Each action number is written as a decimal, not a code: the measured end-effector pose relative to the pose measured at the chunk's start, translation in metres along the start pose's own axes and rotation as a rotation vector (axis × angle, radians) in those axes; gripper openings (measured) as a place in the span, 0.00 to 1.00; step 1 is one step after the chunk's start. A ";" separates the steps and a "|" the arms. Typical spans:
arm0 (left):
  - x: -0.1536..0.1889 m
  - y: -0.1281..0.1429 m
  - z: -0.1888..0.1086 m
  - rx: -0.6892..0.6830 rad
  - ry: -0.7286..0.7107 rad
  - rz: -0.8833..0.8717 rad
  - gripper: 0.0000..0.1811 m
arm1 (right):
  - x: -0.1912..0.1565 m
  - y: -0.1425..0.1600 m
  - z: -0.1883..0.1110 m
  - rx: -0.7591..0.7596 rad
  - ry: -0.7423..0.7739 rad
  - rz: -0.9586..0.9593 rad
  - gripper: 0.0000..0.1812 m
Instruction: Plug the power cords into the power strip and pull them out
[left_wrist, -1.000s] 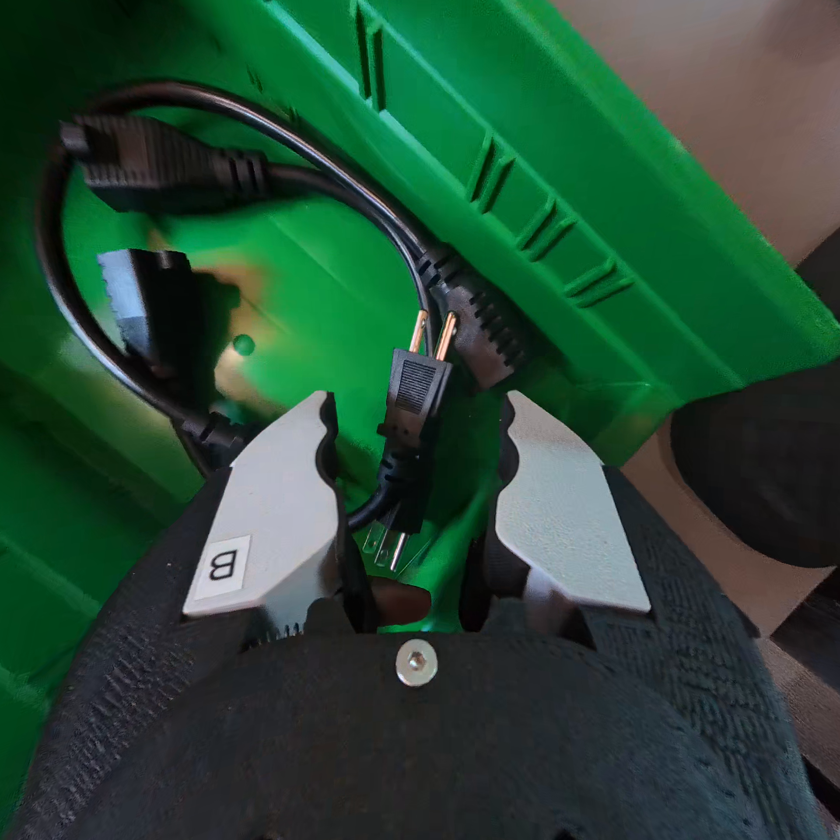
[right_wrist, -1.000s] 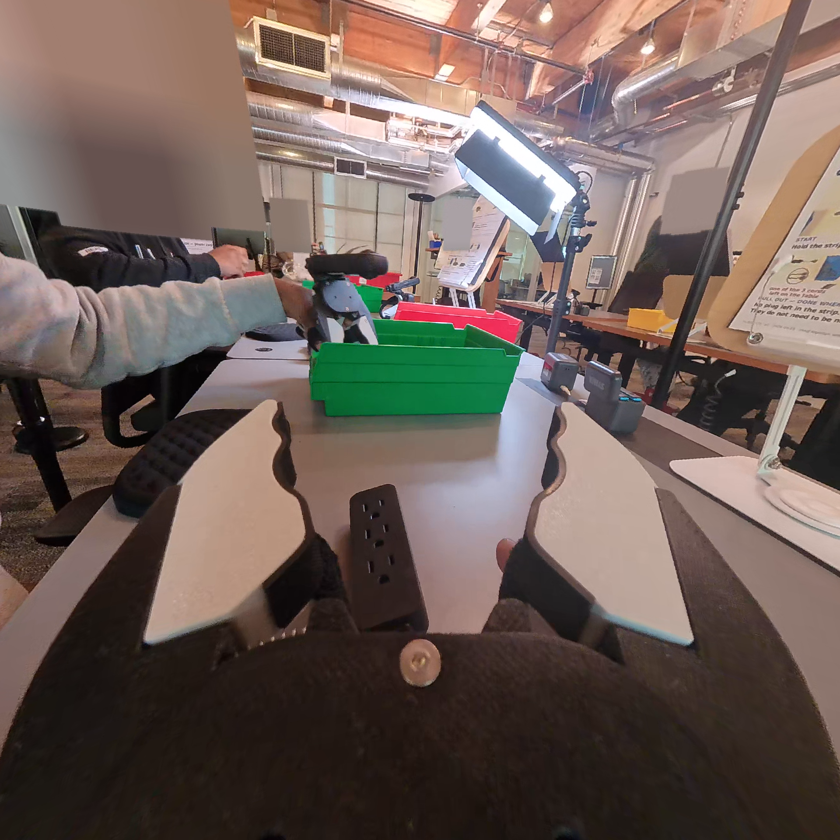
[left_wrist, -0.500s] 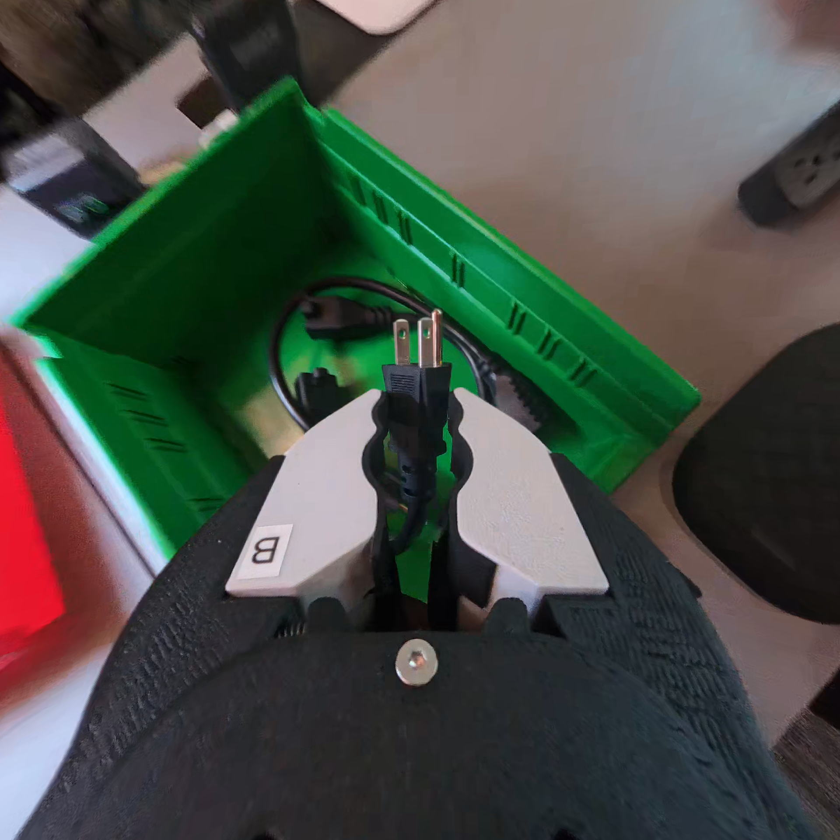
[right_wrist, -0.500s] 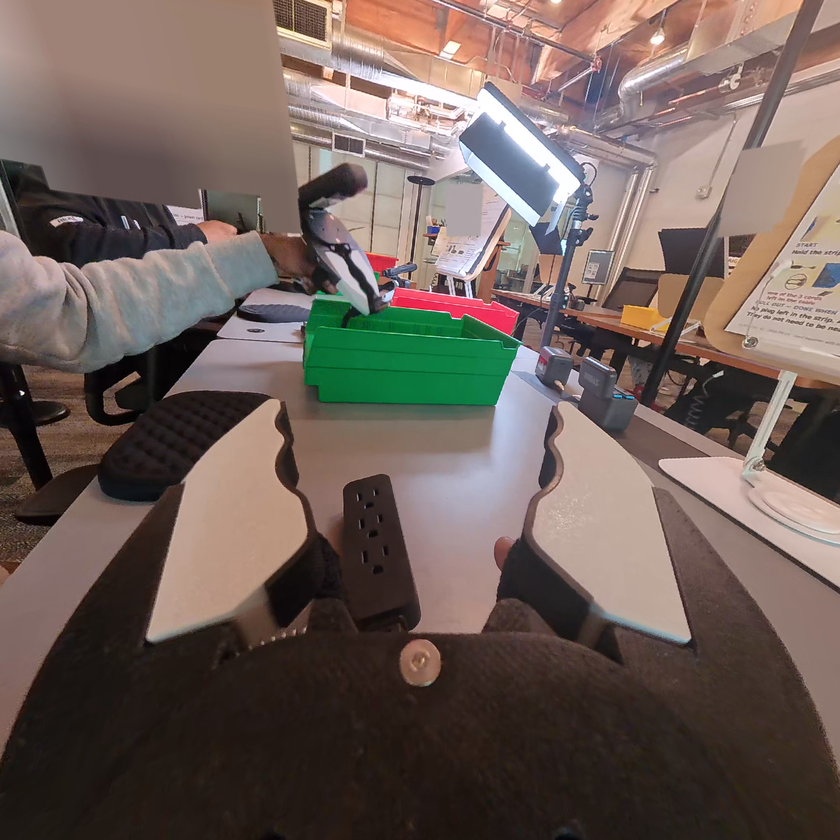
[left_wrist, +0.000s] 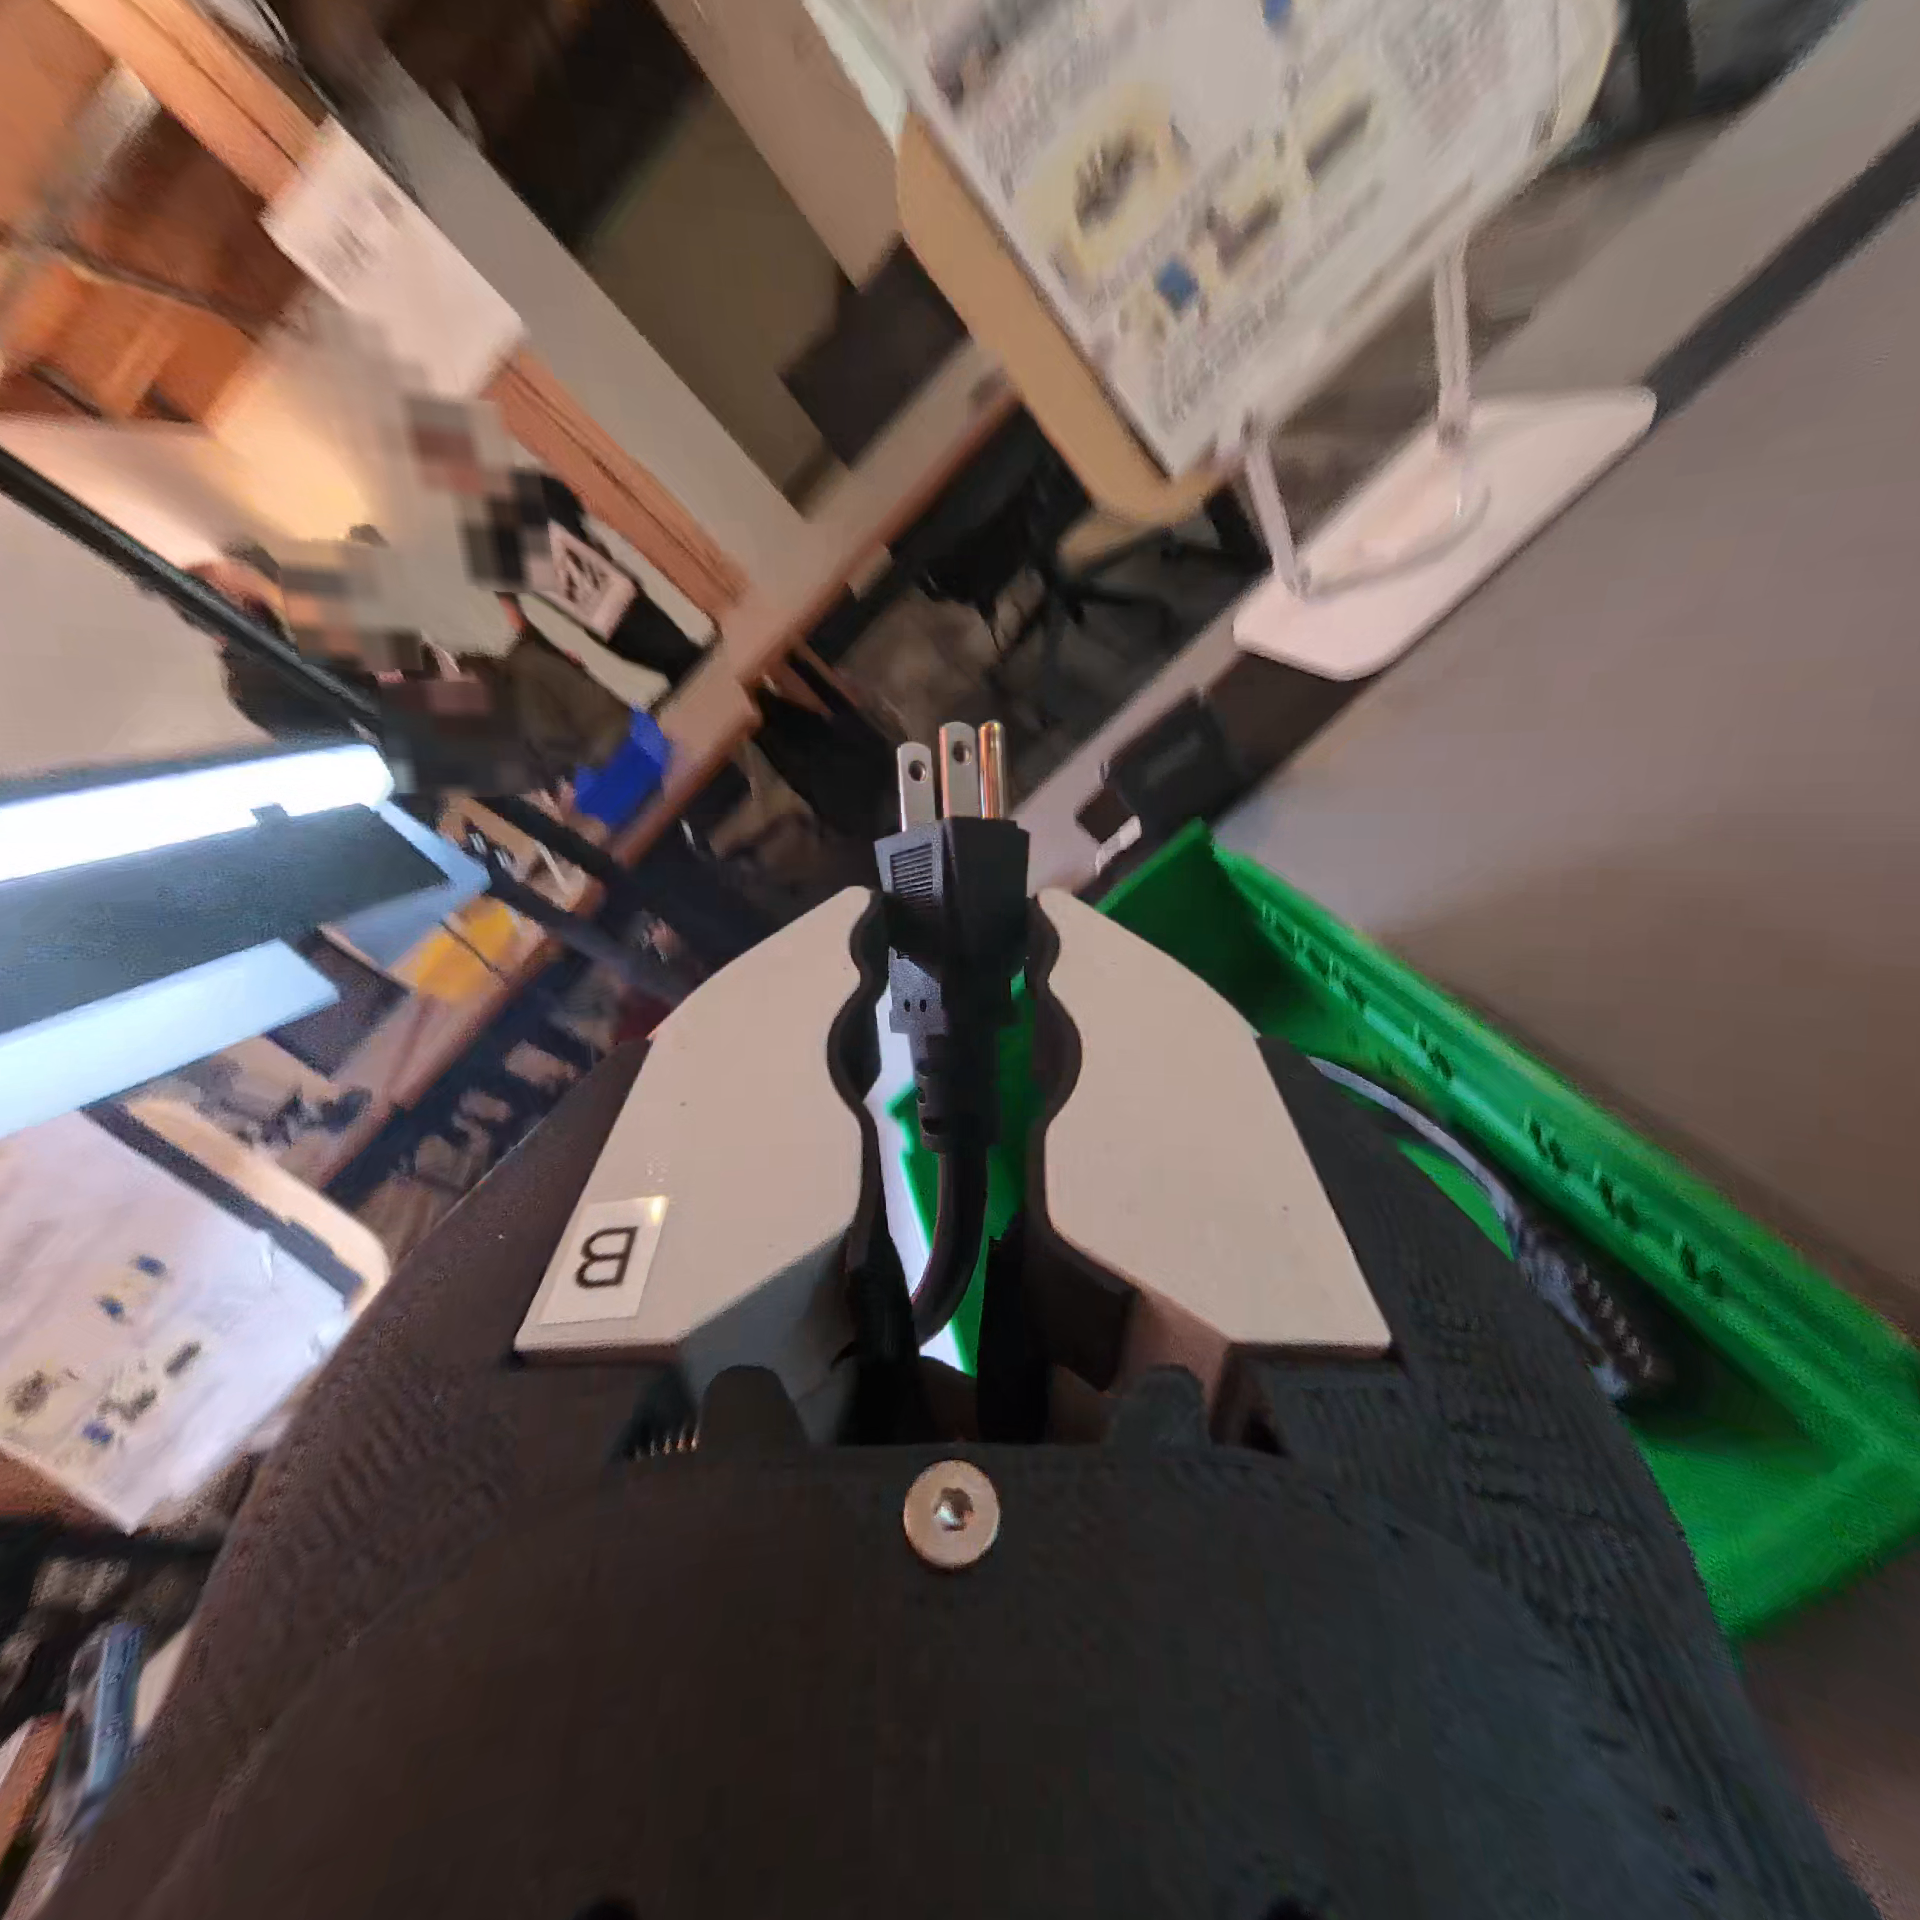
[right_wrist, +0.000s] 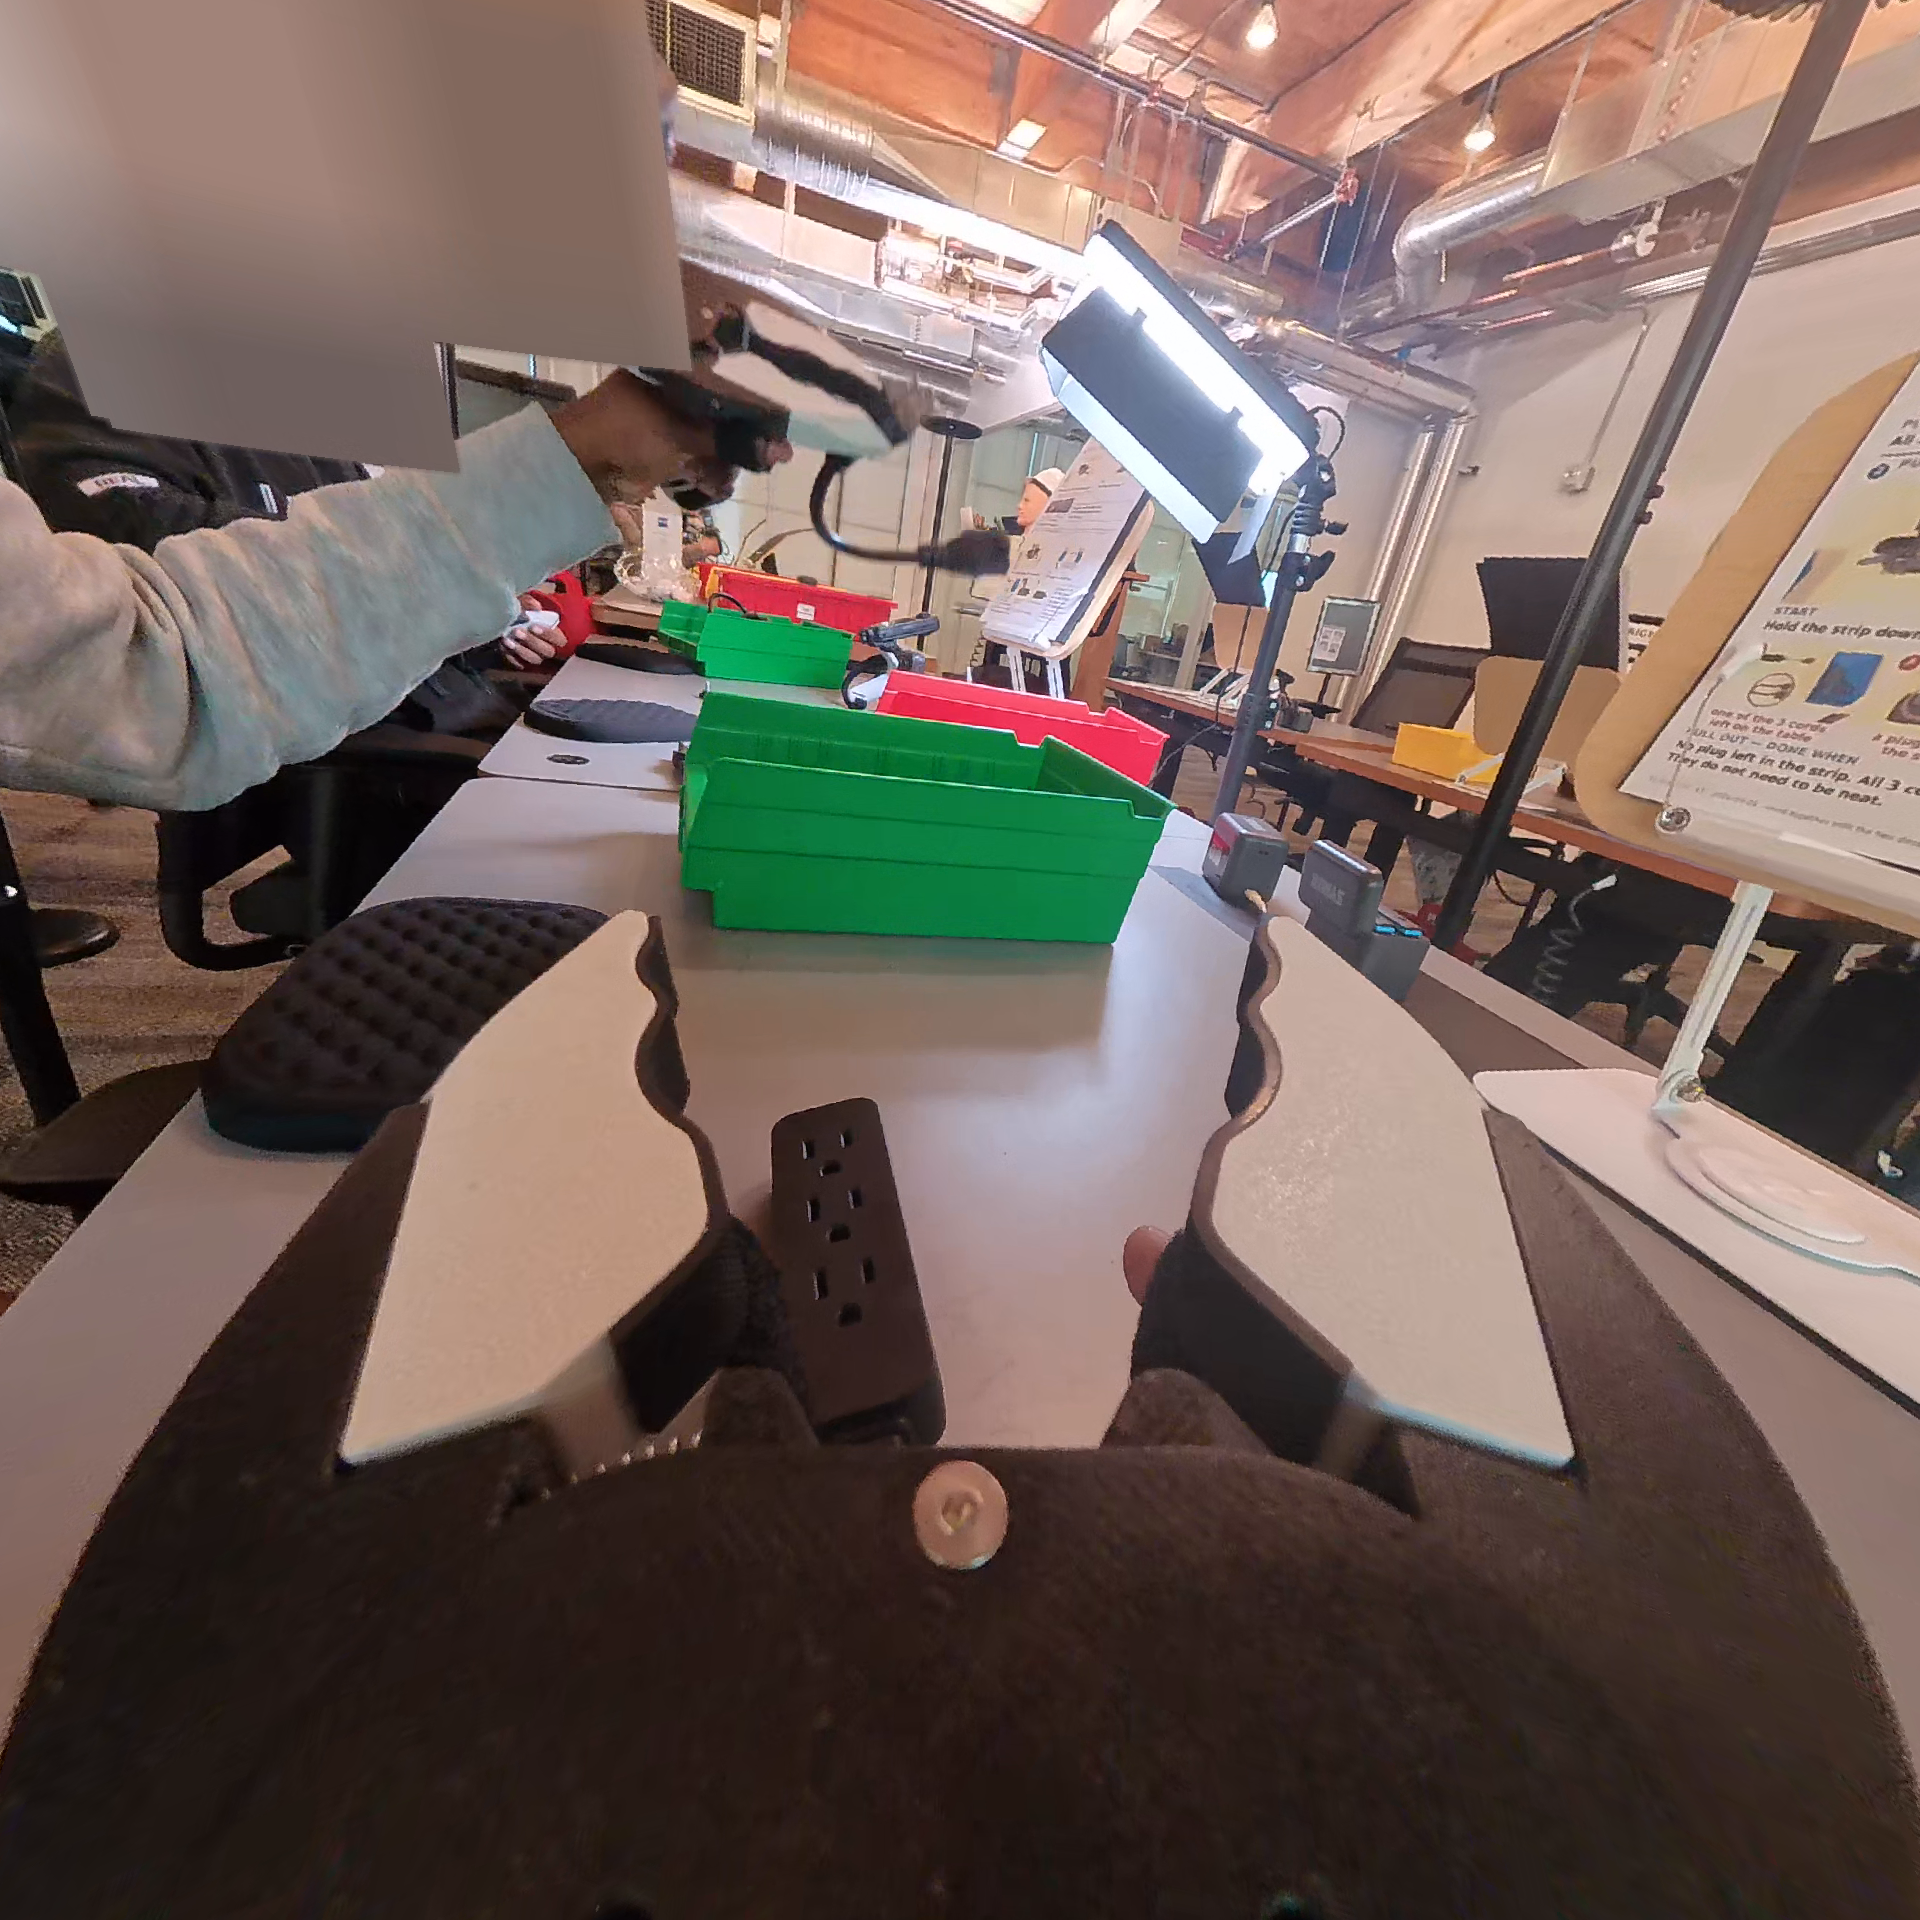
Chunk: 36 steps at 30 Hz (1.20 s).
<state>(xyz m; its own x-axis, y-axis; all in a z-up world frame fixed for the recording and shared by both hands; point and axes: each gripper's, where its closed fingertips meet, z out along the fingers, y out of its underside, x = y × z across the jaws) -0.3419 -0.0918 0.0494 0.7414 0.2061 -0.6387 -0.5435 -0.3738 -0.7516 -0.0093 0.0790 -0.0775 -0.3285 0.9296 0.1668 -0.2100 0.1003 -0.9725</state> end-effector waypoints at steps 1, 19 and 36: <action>0.002 -0.014 -0.004 0.064 -0.007 -0.002 0.14 | 0.000 0.000 0.000 0.001 -0.001 -0.001 0.57; 0.229 -0.206 -0.009 0.887 0.679 -0.455 0.13 | -0.029 -0.001 0.009 0.001 -0.099 -0.019 0.39; 0.363 -0.192 0.002 0.876 1.181 -0.550 0.13 | -0.035 -0.017 0.023 0.044 -0.037 0.061 0.18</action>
<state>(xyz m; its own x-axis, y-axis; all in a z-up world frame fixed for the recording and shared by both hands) 0.0313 0.0566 -0.0385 0.5667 -0.8185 -0.0948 0.1463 0.2132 -0.9660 -0.0152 0.0370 -0.0632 -0.3755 0.9198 0.1139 -0.2284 0.0273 -0.9732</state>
